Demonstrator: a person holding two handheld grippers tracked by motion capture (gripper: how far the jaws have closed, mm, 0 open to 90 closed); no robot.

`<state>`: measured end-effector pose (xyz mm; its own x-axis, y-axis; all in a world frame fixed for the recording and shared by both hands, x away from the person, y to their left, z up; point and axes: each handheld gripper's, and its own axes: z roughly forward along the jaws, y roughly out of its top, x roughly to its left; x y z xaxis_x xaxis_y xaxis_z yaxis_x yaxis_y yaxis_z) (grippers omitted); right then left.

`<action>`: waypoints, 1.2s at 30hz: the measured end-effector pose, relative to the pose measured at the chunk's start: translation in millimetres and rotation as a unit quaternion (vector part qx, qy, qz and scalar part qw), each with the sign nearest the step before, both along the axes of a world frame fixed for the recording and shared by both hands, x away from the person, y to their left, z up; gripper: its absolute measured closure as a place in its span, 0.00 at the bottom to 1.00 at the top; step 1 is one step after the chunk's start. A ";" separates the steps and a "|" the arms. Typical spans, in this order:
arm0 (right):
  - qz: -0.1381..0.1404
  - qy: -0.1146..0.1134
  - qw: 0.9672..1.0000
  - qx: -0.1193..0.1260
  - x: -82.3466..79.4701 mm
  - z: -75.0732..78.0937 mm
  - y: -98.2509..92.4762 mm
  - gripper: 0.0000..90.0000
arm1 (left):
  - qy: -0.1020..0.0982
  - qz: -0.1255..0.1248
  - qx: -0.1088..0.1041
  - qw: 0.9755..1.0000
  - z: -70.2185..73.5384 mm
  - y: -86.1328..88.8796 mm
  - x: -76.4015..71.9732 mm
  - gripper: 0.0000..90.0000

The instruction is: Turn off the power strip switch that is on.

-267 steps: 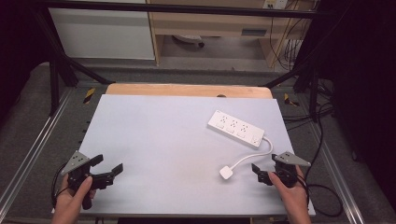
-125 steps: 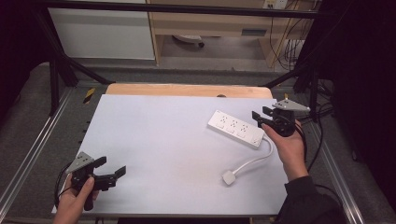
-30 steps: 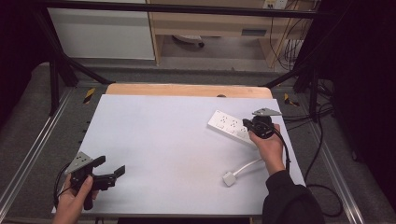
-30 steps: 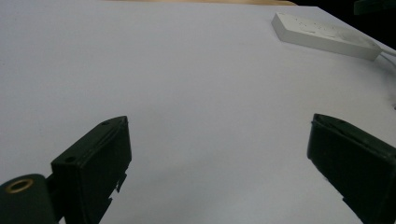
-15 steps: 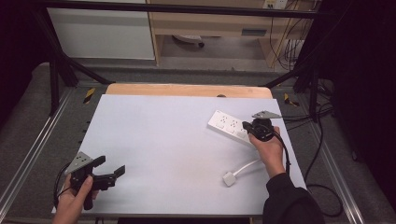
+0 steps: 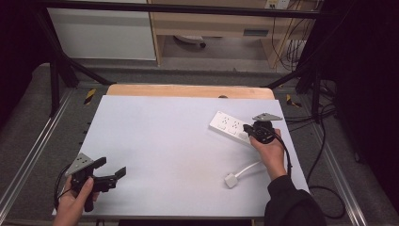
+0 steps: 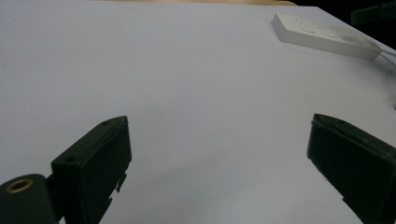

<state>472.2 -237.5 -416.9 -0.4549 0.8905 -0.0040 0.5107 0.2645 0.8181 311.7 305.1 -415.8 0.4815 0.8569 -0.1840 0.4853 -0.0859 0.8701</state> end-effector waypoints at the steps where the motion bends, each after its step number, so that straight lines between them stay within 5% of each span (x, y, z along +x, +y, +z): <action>1: 0.001 0.001 1.000 -0.001 -0.1 -0.6 0.3 1.00 | 0.000 0.000 0.000 1.000 0.0 0.0 0.0 0.07; 36: 0.013 0.021 1.000 -0.010 -0.8 -13.0 10.0 1.00 | 0.001 0.000 0.001 1.000 0.0 0.2 0.0 0.07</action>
<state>471.4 -227.6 -429.9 -0.4779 0.8784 -0.0024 0.5366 0.2941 0.7909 311.8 305.3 -415.8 0.4812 0.8572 -0.1835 0.4866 -0.0870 0.8693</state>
